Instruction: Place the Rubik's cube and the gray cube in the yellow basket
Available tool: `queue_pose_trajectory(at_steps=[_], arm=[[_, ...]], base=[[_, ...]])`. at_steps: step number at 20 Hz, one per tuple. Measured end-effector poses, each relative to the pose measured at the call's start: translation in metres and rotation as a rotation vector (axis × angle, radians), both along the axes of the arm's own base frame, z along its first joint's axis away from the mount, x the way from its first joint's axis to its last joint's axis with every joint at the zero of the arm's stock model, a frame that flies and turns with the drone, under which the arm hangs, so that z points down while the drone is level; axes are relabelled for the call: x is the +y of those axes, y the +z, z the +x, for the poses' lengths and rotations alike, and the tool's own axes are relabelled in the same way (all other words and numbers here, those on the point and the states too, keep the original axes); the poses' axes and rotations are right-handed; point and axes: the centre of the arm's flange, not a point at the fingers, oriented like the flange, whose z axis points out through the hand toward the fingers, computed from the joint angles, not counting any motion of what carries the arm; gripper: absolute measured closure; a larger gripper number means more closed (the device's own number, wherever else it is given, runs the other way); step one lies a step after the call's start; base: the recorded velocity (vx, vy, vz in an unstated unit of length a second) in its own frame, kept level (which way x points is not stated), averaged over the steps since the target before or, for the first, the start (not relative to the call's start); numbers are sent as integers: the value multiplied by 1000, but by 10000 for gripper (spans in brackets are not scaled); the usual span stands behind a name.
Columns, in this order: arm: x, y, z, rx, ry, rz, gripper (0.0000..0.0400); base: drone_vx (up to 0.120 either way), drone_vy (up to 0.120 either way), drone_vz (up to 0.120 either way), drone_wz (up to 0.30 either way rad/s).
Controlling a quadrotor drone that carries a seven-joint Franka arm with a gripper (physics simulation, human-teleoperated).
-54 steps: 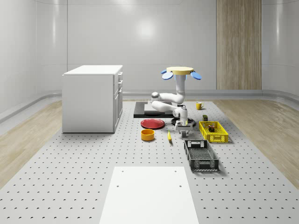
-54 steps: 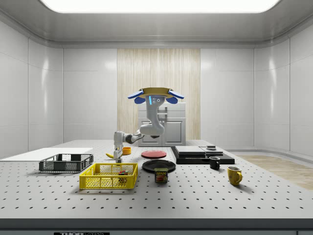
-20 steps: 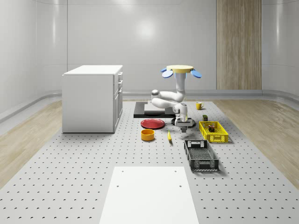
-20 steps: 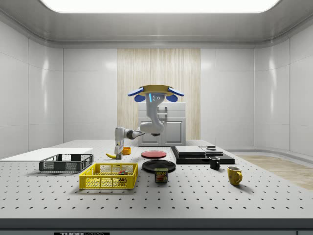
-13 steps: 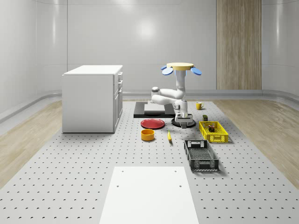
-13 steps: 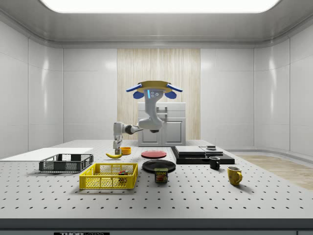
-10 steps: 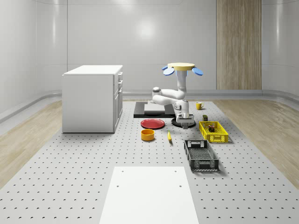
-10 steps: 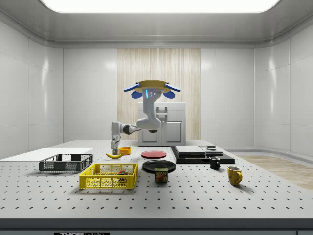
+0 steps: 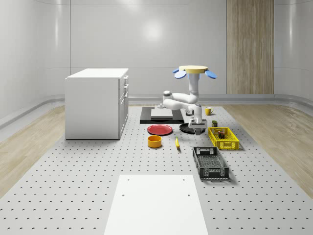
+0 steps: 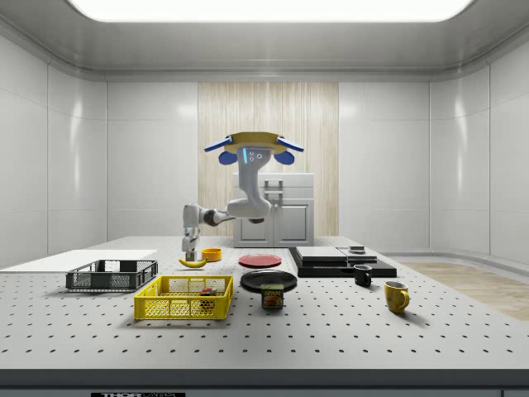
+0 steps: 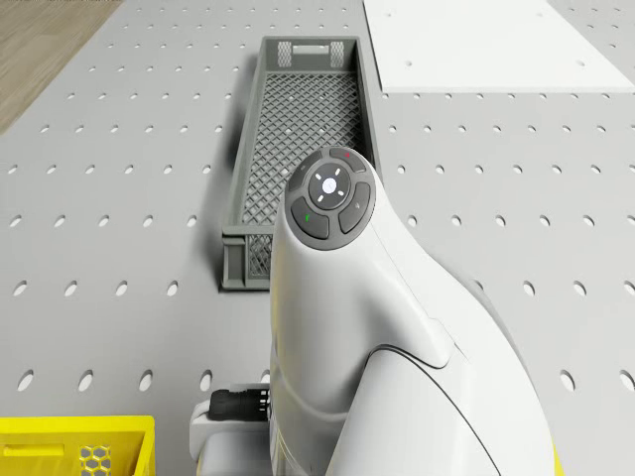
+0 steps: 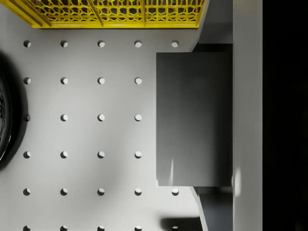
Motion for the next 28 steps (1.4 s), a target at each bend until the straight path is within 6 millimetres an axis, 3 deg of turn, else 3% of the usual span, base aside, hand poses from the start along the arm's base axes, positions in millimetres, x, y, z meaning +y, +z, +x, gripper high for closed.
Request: queue_pose_trajectory(at_steps=[28], arm=[[0,0,0,0,0,0,150]], base=[[0,120,4,0]])
